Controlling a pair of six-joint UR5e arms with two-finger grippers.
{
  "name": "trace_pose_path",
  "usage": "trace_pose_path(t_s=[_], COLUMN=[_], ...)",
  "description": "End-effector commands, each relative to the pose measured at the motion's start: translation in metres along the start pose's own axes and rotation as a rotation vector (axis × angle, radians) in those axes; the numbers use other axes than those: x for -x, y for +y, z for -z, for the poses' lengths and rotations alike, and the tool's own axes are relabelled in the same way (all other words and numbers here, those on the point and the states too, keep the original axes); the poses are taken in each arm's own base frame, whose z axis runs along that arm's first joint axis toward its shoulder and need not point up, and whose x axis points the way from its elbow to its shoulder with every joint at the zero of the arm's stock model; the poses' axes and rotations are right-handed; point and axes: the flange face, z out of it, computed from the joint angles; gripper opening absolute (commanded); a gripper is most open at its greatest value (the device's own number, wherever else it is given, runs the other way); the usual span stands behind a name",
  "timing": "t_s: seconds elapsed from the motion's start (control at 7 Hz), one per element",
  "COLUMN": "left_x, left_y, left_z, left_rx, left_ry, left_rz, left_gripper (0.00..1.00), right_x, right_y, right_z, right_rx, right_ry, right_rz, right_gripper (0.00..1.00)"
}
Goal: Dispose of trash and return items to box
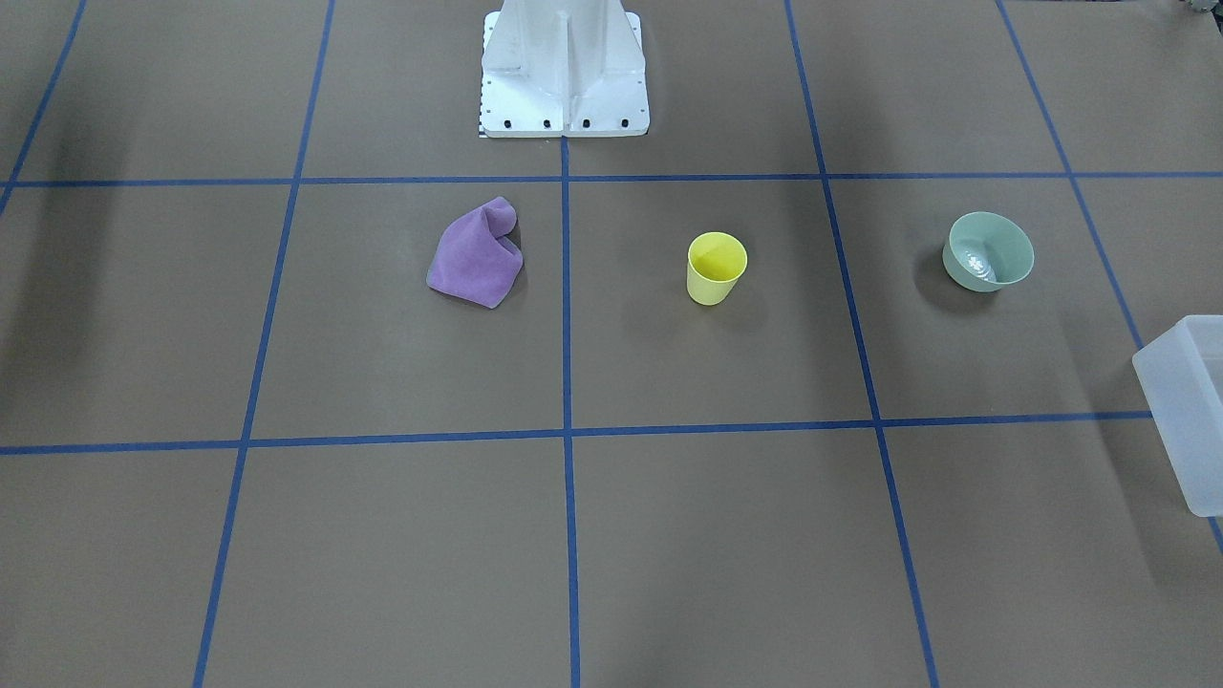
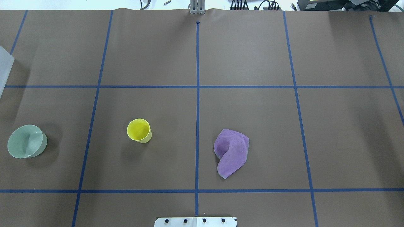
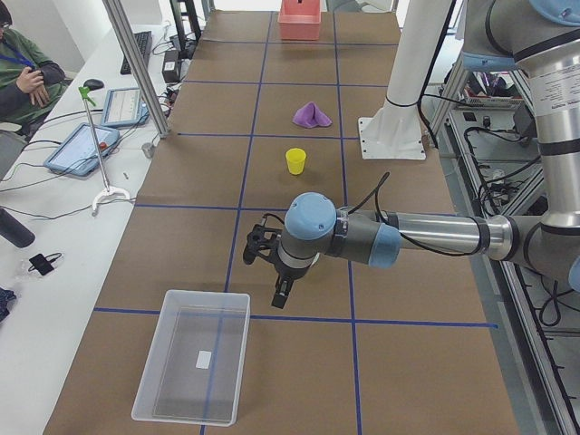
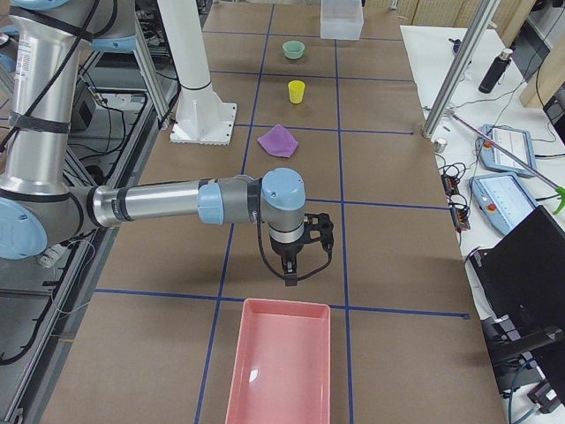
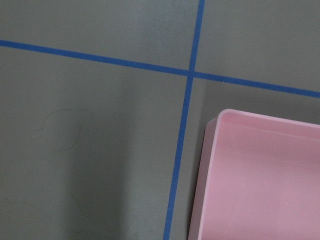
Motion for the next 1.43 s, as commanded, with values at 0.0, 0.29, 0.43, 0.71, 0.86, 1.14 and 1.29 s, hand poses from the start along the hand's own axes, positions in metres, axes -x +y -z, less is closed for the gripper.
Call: trace_pose_path(t_s=[0.0, 0.29, 0.43, 0.71, 0.86, 1.14, 1.29], left_x=[-0.007, -0.023, -0.053, -0.140, -0.204, -0.316, -0.355], left_y=[-0.029, -0.019, -0.025, -0.052, -0.068, -0.090, -0.090], left_z=[0.008, 0.011, -0.011, -0.050, -0.078, -0.128, -0.146], left_rx=[-0.094, -0.209, -0.194, -0.116, -0.098, -0.099, -0.103], left_ry=[0.012, 0.041, 0.098, 0.180, 0.181, 0.210, 0.199], left_rz=[-0.072, -0.092, -0.016, 0.185, 0.262, 0.336, 0.335], left_gripper=[0.99, 0.99, 0.99, 0.99, 0.98, 0.98, 0.98], right_x=[0.033, 0.061, 0.086, 0.112, 0.112, 0.111, 0.111], right_y=[-0.012, -0.024, -0.031, -0.046, -0.046, -0.045, -0.045], right_z=[0.037, 0.052, 0.050, 0.043, 0.042, 0.042, 0.042], right_rx=[-0.078, -0.112, -0.104, -0.092, -0.091, -0.090, -0.092], right_ry=[0.004, -0.011, -0.029, -0.039, -0.038, -0.034, -0.032], right_rz=[0.069, 0.054, 0.001, -0.036, -0.036, -0.035, -0.034], right_gripper=[1.00, 1.00, 1.00, 1.00, 1.00, 1.00, 1.00])
